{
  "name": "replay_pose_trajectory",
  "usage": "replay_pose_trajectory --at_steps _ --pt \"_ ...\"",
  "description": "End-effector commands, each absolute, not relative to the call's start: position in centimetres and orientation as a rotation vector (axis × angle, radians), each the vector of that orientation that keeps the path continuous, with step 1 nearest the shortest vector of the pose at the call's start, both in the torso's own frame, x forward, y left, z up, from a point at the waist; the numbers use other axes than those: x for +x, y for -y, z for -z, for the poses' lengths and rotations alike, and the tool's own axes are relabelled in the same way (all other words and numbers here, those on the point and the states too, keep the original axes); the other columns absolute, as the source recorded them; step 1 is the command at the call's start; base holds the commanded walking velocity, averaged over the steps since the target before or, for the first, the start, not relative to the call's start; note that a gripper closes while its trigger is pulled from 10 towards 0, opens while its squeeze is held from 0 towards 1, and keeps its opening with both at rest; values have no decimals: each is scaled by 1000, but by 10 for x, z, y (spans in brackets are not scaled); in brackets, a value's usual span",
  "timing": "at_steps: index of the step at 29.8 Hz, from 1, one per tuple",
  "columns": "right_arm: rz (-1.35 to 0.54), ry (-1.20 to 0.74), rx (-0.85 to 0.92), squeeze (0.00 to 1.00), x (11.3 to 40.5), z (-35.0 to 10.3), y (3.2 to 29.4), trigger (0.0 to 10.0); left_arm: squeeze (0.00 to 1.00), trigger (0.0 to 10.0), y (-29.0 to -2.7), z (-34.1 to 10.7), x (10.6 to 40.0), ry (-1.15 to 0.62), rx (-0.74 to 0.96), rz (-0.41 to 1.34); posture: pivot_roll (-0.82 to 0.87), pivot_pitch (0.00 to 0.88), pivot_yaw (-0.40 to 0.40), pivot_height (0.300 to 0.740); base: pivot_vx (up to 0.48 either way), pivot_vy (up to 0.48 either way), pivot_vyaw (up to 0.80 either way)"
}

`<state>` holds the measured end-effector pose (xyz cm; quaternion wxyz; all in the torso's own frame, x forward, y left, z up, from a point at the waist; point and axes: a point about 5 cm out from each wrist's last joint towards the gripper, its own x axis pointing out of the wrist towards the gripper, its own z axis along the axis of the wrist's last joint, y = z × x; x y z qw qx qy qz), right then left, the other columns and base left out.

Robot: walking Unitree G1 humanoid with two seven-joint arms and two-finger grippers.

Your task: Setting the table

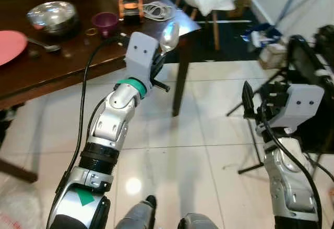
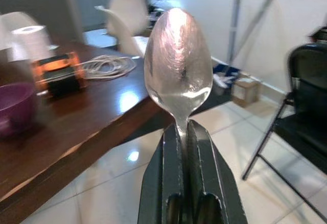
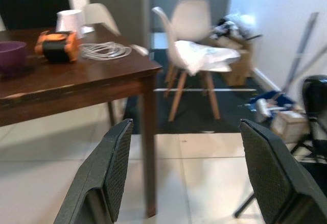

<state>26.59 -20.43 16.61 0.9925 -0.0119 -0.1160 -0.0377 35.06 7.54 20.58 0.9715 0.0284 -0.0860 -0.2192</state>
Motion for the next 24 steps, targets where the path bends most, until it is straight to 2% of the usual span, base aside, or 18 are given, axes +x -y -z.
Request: replay_pose_trajectory --at_steps 1,24 --pt "93 219 -25 0 265 -163 208 10000 0 10000 -72 -204 350 168 71 451 -14 0 44 740 0 0 763" --pt "96 225 -23 0 264 -165 208 10000 0 10000 -72 -203 352 162 94 438 -17 0 49 740 0 0 763"
